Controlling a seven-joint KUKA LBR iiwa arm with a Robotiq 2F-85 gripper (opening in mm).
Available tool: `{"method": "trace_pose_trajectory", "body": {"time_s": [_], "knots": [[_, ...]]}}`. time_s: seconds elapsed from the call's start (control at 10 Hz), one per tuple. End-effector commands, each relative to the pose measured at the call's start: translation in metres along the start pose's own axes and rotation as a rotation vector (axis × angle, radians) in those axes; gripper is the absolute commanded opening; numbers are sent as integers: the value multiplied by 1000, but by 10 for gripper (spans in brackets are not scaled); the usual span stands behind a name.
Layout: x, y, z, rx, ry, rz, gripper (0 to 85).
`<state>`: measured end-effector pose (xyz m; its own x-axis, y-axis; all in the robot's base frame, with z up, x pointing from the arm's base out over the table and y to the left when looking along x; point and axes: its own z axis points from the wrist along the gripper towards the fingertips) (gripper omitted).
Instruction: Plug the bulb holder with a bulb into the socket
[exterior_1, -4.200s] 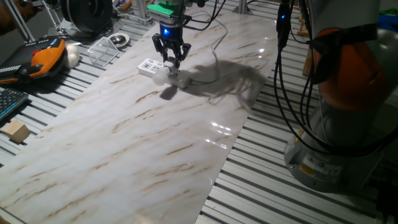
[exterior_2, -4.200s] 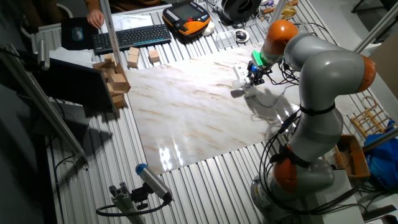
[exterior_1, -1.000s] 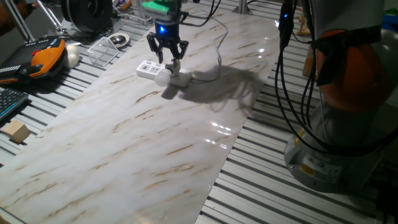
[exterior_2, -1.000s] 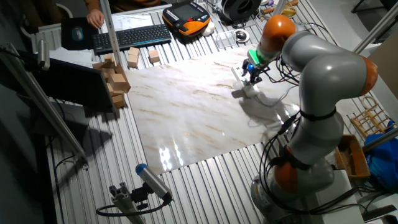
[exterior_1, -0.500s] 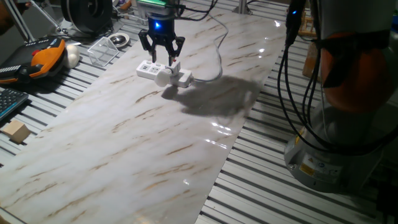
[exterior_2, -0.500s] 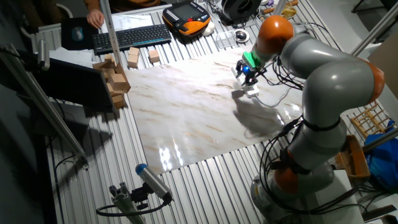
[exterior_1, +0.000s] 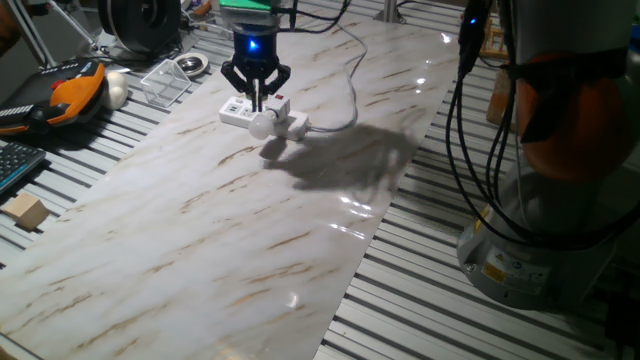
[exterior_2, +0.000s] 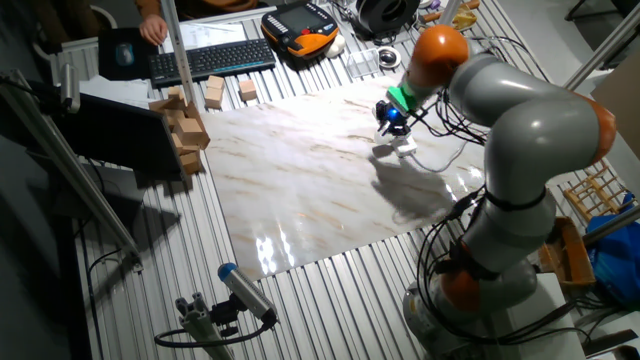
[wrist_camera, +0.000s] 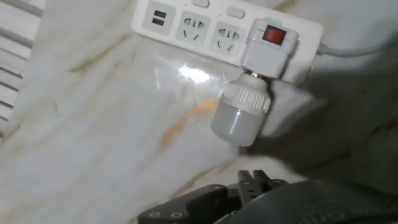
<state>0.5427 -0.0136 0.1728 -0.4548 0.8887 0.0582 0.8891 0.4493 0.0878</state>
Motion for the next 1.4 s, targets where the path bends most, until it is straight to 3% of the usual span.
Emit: {"method": "trace_pose_trajectory", "body": {"time_s": [0.0, 0.1, 0.2, 0.3, 0.5, 1.1, 1.3], "knots": [[-1, 2, 1, 54, 34, -459, 0], [-5, 6, 0, 74, 53, -502, 0], [-11, 10, -2, 76, 100, -546, 0], [-15, 13, -5, 90, 123, -630, 0], [-14, 14, -3, 92, 123, -725, 0], [-10, 13, 1, 86, 49, -888, 0], [-5, 9, 2, 71, 47, -901, 0]]}}
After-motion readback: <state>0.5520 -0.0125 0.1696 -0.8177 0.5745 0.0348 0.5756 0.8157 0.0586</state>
